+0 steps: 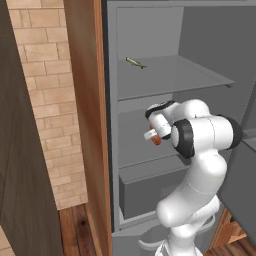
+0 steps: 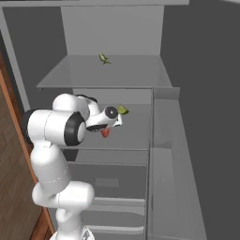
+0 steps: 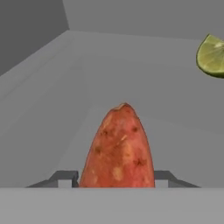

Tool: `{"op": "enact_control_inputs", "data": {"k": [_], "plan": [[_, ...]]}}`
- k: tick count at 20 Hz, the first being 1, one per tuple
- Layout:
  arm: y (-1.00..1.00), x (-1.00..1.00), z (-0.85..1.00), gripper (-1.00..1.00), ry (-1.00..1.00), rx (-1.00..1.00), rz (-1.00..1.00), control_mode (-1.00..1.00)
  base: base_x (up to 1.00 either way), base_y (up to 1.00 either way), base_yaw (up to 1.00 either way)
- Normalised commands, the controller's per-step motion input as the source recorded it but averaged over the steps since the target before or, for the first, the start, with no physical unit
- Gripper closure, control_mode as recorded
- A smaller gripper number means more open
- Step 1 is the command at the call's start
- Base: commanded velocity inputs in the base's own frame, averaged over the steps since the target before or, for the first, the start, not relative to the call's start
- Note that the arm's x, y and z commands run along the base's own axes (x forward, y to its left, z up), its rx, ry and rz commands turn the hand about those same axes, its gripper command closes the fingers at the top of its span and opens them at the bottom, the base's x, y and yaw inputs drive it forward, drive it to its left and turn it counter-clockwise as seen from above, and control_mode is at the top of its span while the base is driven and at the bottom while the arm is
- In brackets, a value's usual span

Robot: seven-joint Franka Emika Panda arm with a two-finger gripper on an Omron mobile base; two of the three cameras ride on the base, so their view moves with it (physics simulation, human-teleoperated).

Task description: Transport the fish and sweet potato to the fridge. Place the fish on the rack containing meat and place the sweet potato on the rack containing the vegetable, ensuring meats and vegetables are on different racks.

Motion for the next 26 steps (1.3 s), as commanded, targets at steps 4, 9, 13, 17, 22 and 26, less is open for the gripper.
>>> {"op": "enact_control_inputs", "data": {"k": [4,9,13,17,22,26], "plan": [[-0.01,0.00,0.00,-1.00,-0.11,0.00,0.00,-1.00,0.00,0.00,0.00],[0.00,0.00,0.00,-1.00,-0.04,0.00,0.00,-1.00,0.00,0.00,0.00],[0.00,0.00,-0.14,-1.00,0.00,0.00,0.00,-1.00,0.00,0.00,0.00],[0.00,-0.16,-0.21,-1.00,-0.03,0.00,0.00,-1.00,0.00,0.00,0.00],[0.00,-0.53,0.01,-1.00,-0.19,0.00,0.00,-1.00,0.00,0.00,0.00],[-0.01,-0.77,0.13,-1.00,-0.21,0.00,0.00,-1.00,0.00,0.00,0.00]]}}
